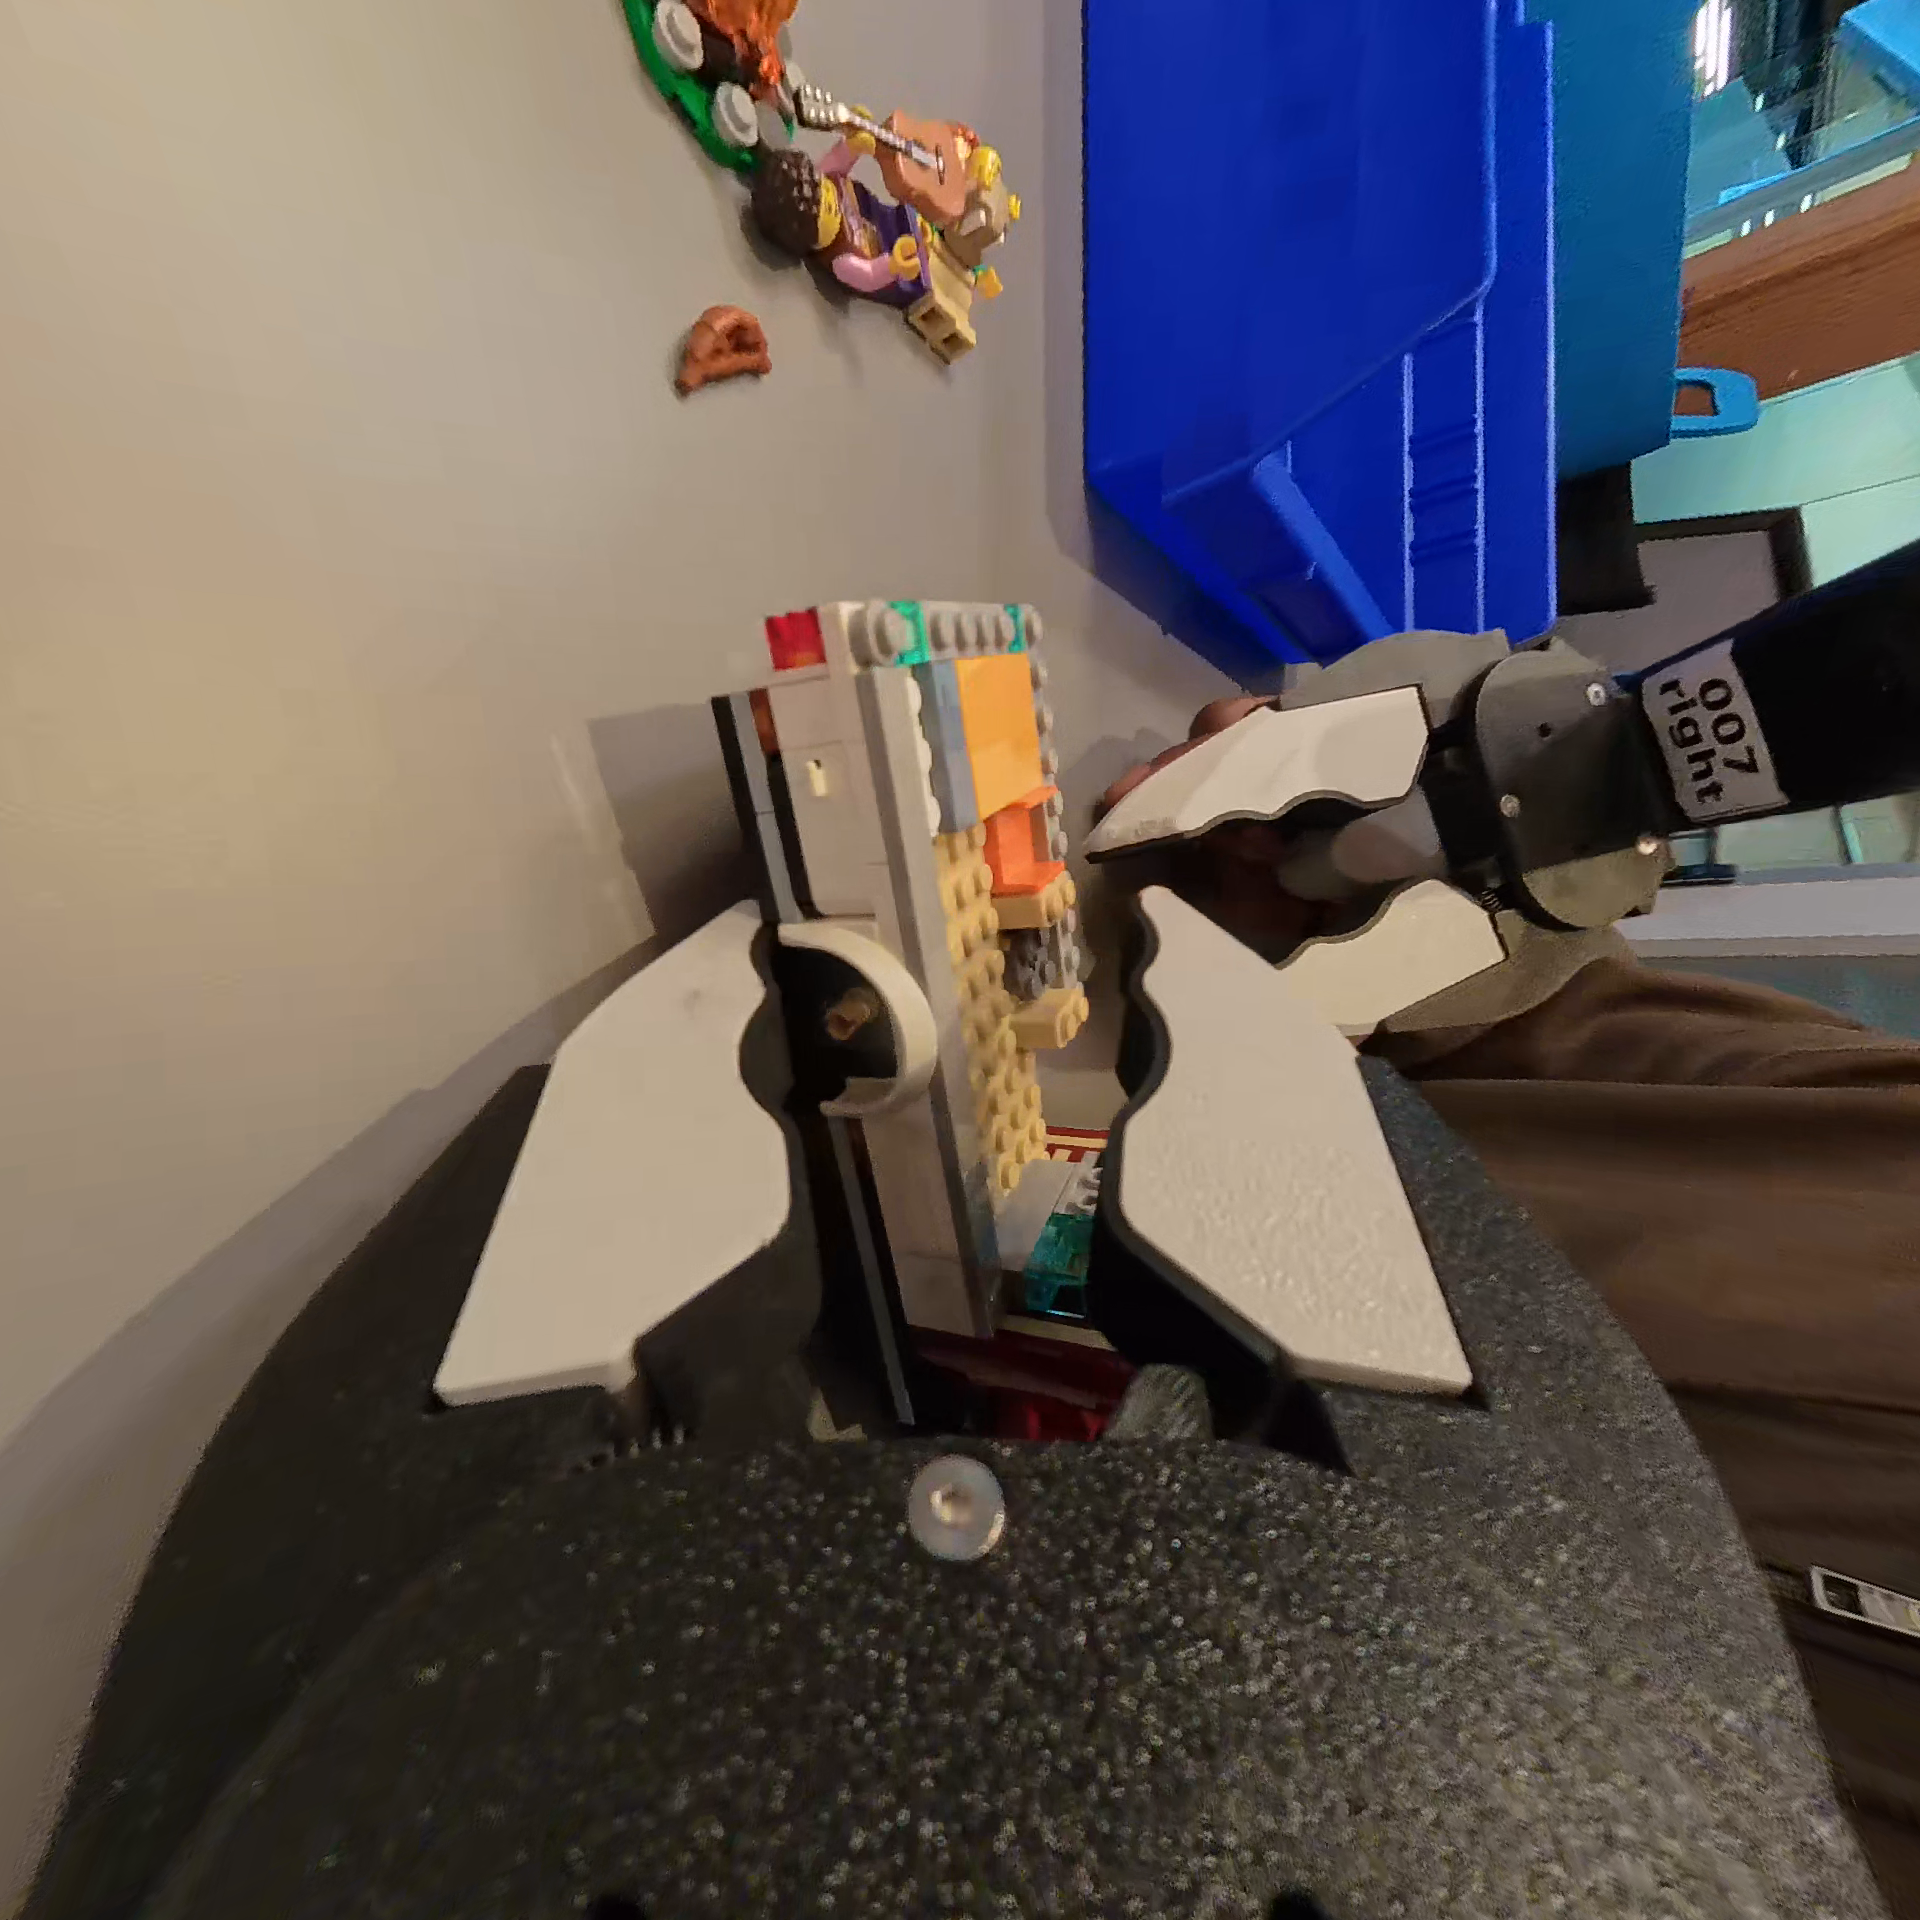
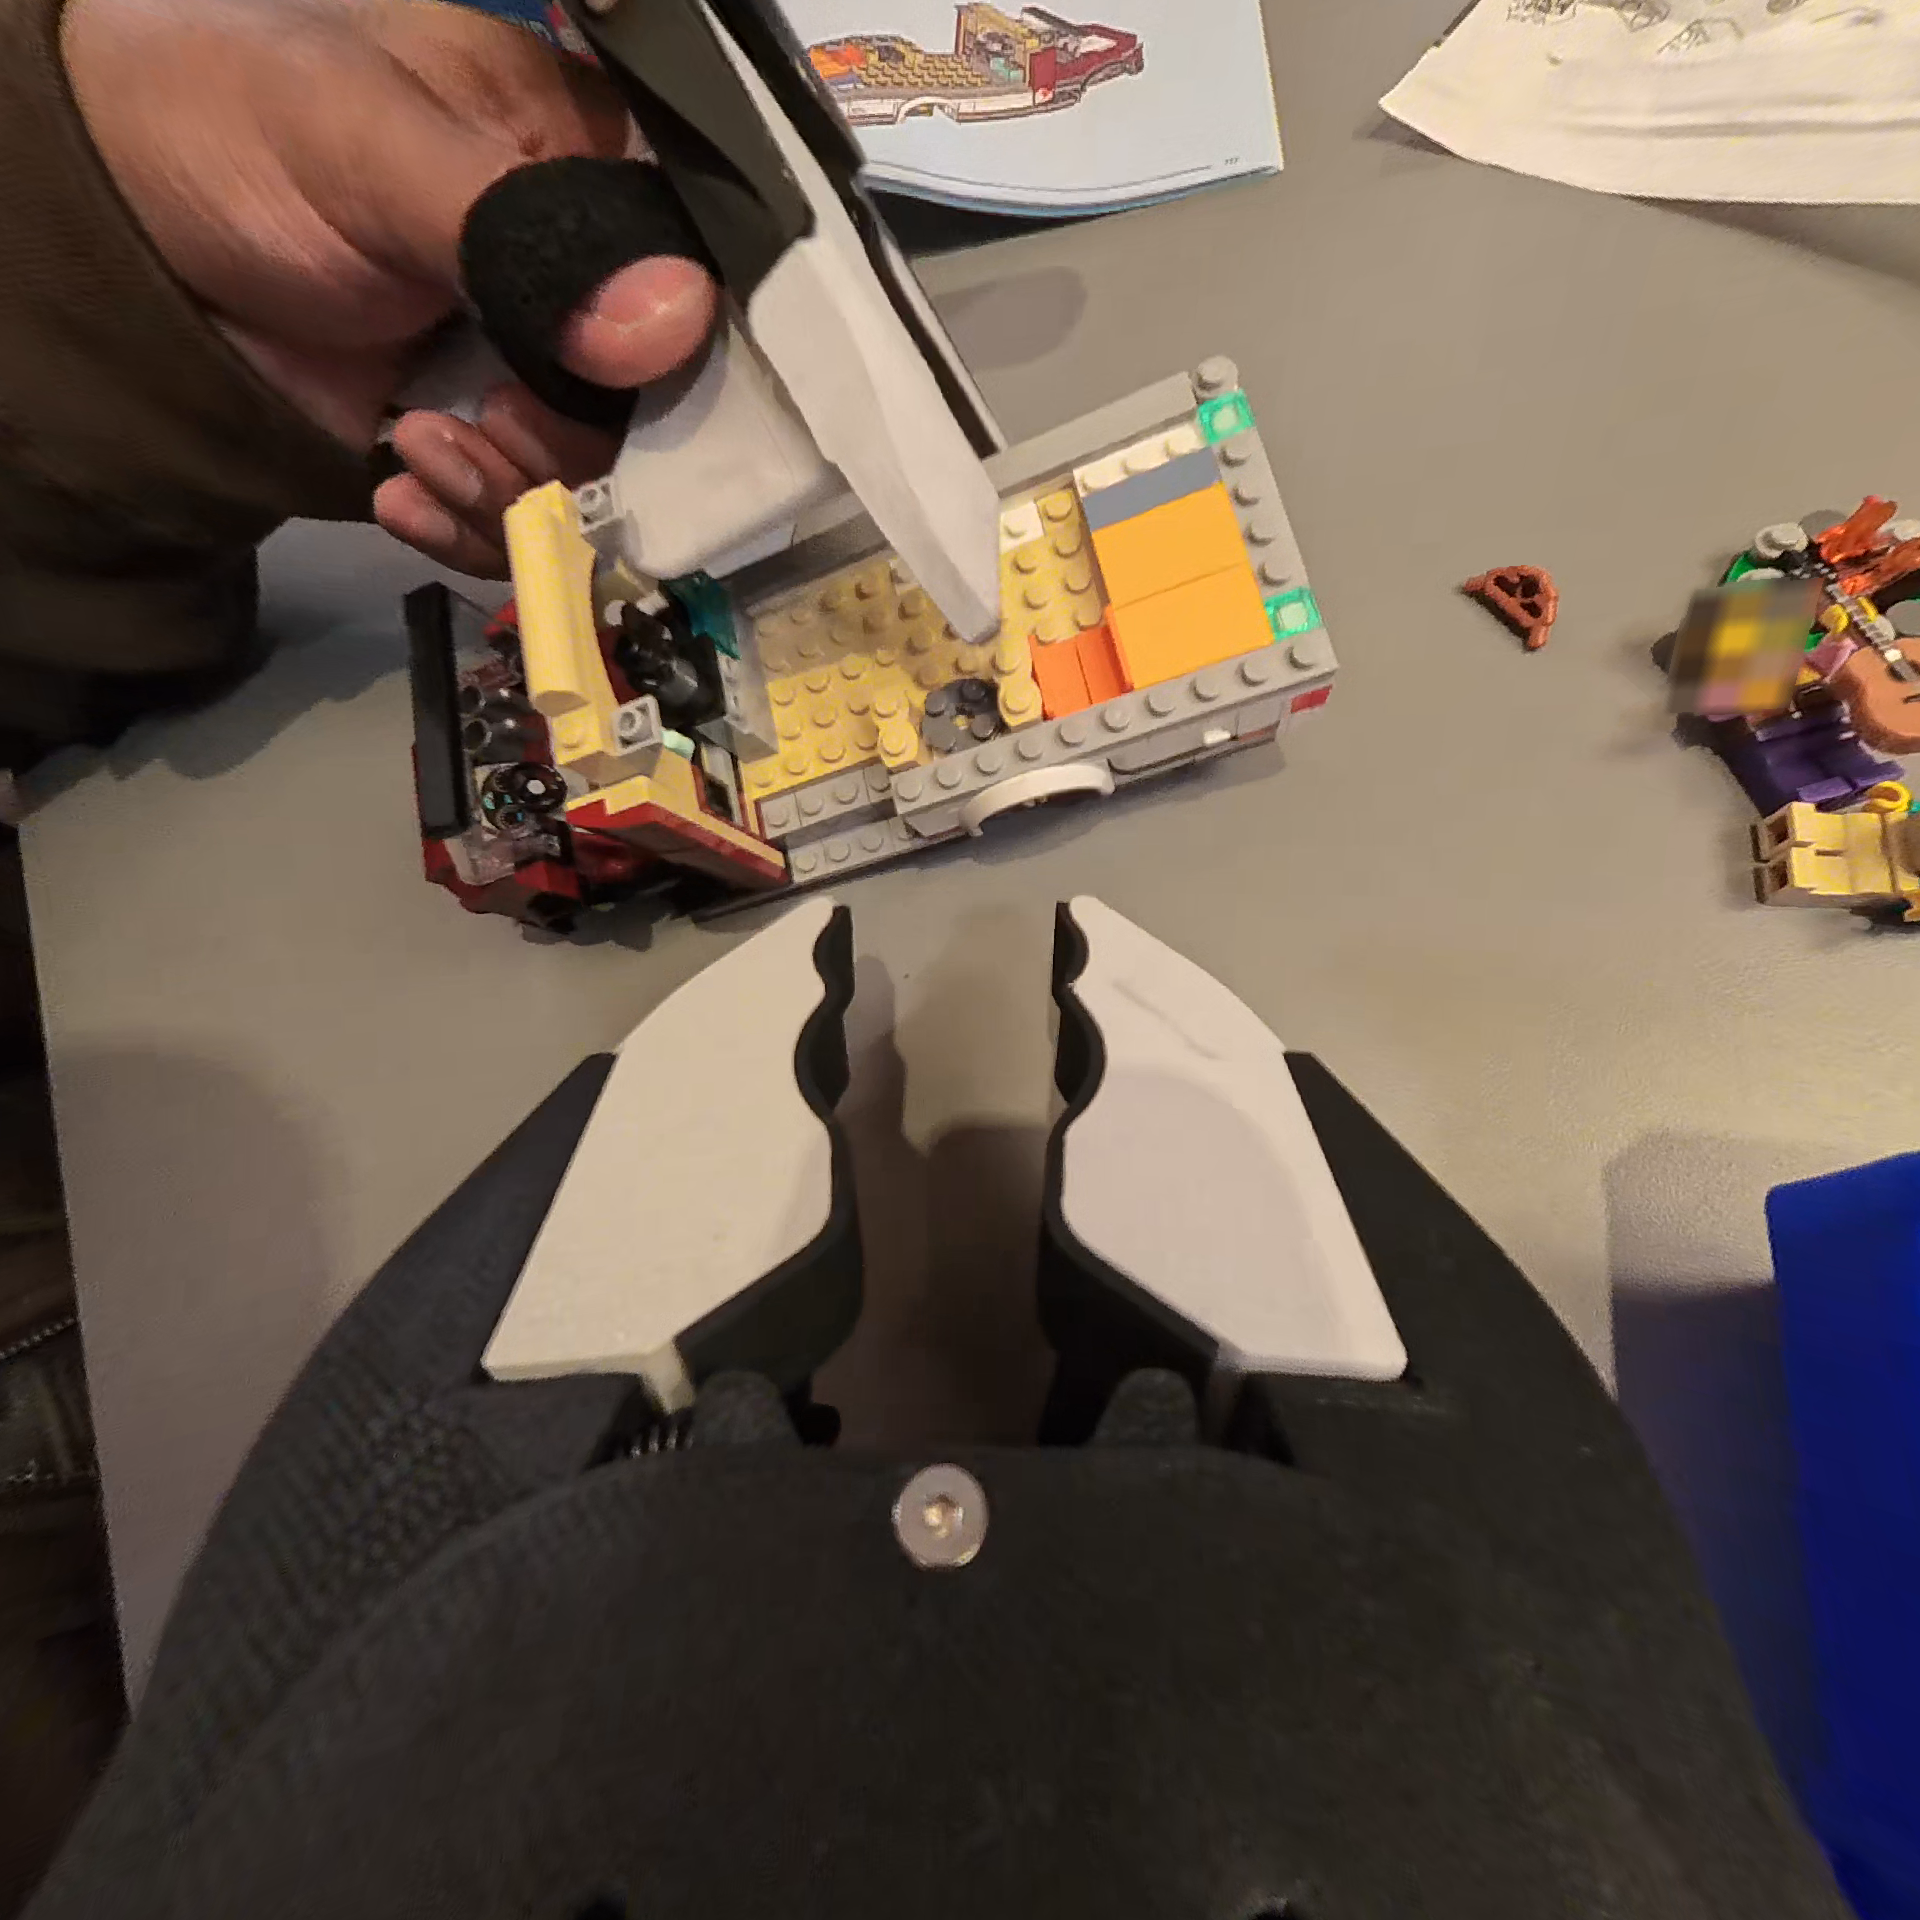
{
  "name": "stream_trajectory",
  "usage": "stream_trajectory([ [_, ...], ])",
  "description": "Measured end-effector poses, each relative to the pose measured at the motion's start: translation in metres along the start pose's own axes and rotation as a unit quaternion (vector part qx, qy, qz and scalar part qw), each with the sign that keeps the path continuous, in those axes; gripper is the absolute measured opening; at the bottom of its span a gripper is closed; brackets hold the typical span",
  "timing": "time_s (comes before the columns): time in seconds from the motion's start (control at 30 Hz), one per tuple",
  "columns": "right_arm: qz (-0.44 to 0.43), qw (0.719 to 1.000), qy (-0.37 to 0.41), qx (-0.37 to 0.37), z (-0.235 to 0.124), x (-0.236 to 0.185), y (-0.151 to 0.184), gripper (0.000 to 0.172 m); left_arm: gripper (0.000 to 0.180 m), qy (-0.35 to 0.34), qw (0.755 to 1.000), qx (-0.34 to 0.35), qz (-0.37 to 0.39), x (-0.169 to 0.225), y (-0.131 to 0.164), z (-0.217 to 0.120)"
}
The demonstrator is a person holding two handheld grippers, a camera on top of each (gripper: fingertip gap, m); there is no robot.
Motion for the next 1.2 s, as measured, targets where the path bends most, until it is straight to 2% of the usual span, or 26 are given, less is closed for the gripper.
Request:
stream_trajectory([
  [0.1, 0.001, 1.0, 0.002, -0.008, 0.001, 0.001, 0.002, 0.036, 0.063, -0.025, 0.998, 0.006, 0.052, -0.001, 0.002, -0.004],
  [0.17, -0.002, 1.0, 0.007, -0.014, 0.003, 0.001, 0.002, 0.036, 0.063, -0.013, 0.998, 0.017, 0.065, 0.002, 0.002, -0.006],
  [0.2, -0.002, 1.0, 0.009, -0.015, 0.003, 0.002, 0.002, 0.036, 0.066, -0.009, 0.997, 0.02, 0.068, 0.003, 0.002, -0.006],
  [0.23, -0.001, 1.0, 0.011, -0.015, 0.004, 0.002, 0.001, 0.036, 0.079, -0.02, 0.997, 0.026, 0.076, -0.001, 0.001, -0.007],
  [0.27, 0.0, 1.0, 0.012, -0.015, 0.005, 0.003, 0.001, 0.035, 0.075, -0.03, 0.996, 0.029, 0.079, -0.003, 0.0, -0.007],
  [0.37, 0.009, 1.0, 0.008, -0.013, 0.005, 0.004, 0.0, 0.035, 0.093, 0.045, 0.998, 0.043, 0.023, 0.008, -0.005, -0.006],
  [0.47, 0.021, 1.0, 0.005, -0.007, 0.004, 0.006, -0.002, 0.035, 0.087, 0.069, 0.995, 0.066, 0.008, 0.002, -0.011, -0.01],
  [0.53, 0.028, 1.0, 0.003, -0.002, 0.003, 0.008, -0.003, 0.035, 0.092, 0.081, 0.993, 0.088, 0.007, 0.0, -0.014, -0.019],
  [0.63, 0.029, 0.999, 0.01, 0.008, 0.002, 0.011, -0.005, 0.035, 0.096, 0.079, 0.99, 0.108, 0.044, 0.001, -0.011, -0.035],
  [0.73, 0.013, 1.0, 0.026, 0.01, 0.001, 0.015, -0.007, 0.036, 0.095, 0.072, 0.978, 0.157, 0.121, 0.017, -0.006, -0.063],
  [0.87, -0.01, 0.999, 0.048, 0.003, -0.002, 0.017, -0.002, 0.039, 0.091, 0.013, 0.935, 0.273, 0.228, 0.041, -0.006, -0.129],
  [0.97, -0.012, 0.999, 0.051, 0.004, -0.002, 0.019, -0.006, 0.041, 0.095, -0.108, 0.887, 0.331, 0.304, 0.036, -0.011, -0.182],
  [1.03, -0.022, 0.999, 0.048, 0.002, -0.001, 0.018, -0.014, 0.043, 0.093, -0.198, 0.858, 0.316, 0.353, 0.022, -0.014, -0.21],
  [1.07, -0.031, 0.998, 0.048, 0.001, 0.0, 0.018, -0.019, 0.044, 0.087, -0.238, 0.847, 0.297, 0.372, 0.013, -0.015, -0.222],
  [1.1, -0.043, 0.998, 0.049, 0.001, 0.002, 0.017, -0.025, 0.046, 0.089, -0.276, 0.84, 0.279, 0.375, 0.001, -0.018, -0.231],
  [1.2, -0.078, 0.996, 0.051, 0.009, 0.007, 0.015, -0.047, 0.049, 0.106, -0.317, 0.855, 0.218, 0.348, -0.036, -0.025, -0.243],
])
Point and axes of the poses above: each gripper's, where its closed fingertips meet, z out along the fingers, y out of its underside, x = y × z across the jaws, the point moved 2 cm from there along -z, back along the fingers, and after that the axes turned 4 degrees about y, right-handed, at the moved point
